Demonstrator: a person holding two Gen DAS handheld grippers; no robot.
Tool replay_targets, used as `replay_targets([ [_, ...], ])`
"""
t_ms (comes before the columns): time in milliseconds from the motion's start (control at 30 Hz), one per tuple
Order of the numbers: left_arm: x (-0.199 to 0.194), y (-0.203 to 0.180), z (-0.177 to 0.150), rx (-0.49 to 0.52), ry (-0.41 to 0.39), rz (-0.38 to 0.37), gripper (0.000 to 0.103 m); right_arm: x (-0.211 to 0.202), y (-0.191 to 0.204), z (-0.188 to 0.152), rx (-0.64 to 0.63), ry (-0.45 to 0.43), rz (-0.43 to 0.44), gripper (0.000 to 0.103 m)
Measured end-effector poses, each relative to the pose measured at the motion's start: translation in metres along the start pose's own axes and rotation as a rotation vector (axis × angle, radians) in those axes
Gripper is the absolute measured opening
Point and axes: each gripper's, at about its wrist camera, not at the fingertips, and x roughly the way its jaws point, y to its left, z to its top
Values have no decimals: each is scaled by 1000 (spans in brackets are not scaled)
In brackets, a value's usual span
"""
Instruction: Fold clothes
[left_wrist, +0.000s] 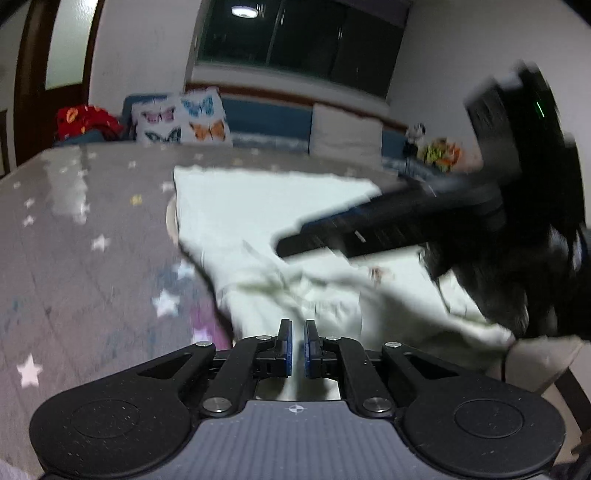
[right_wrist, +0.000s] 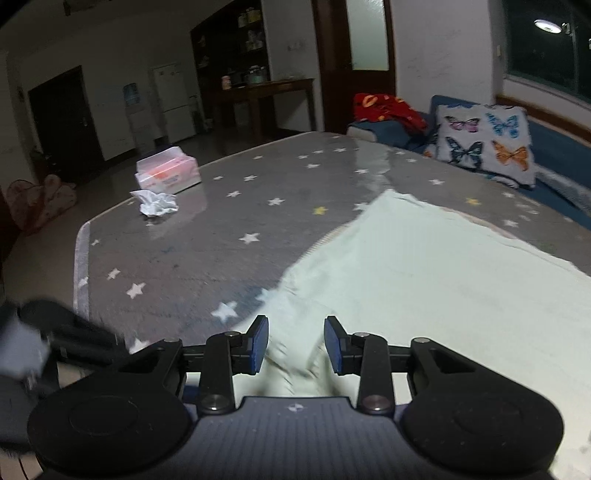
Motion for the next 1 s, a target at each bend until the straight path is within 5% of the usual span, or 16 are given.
replay_targets([
  [233, -4, 3, -8, -17, 11, 35, 7, 45, 9, 18, -54, 29, 29, 30],
  [400, -6, 5, -13, -29, 18, 60, 33, 70, 9, 25, -74, 63, 34, 31],
  [500, -8, 6, -17, -36, 23, 74, 30, 78, 9, 24, -88, 85, 22, 25],
  [567, -10, 6, -19, -43, 26, 76, 22, 80, 9, 23, -89, 90, 33, 9],
  [667, -15, 7, -20, -58, 32, 59, 14, 80, 12, 28, -87, 73, 45, 7],
  [1000, -24, 7, -23, -65, 47, 86, 18, 87, 7, 38, -8, 74, 80, 9],
])
